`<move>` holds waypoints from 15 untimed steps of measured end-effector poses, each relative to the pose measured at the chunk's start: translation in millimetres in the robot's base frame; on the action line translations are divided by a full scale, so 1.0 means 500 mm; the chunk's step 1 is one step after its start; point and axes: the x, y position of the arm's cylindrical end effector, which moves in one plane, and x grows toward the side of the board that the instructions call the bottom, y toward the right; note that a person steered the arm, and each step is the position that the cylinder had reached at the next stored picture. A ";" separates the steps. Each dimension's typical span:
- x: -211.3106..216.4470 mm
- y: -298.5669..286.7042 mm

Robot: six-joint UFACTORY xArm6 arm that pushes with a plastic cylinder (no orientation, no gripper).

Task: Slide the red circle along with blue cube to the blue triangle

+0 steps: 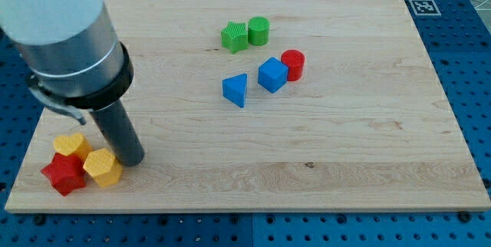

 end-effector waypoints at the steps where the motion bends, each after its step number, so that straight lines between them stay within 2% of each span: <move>1: 0.008 0.000; 2: 0.006 0.009; 3: -0.045 0.095; 4: -0.056 0.256; 5: -0.106 0.409; 6: -0.185 0.509; 7: -0.226 0.519; 9: -0.243 0.524; 10: -0.313 0.532; 11: -0.348 0.528; 13: -0.345 0.519; 15: -0.286 0.510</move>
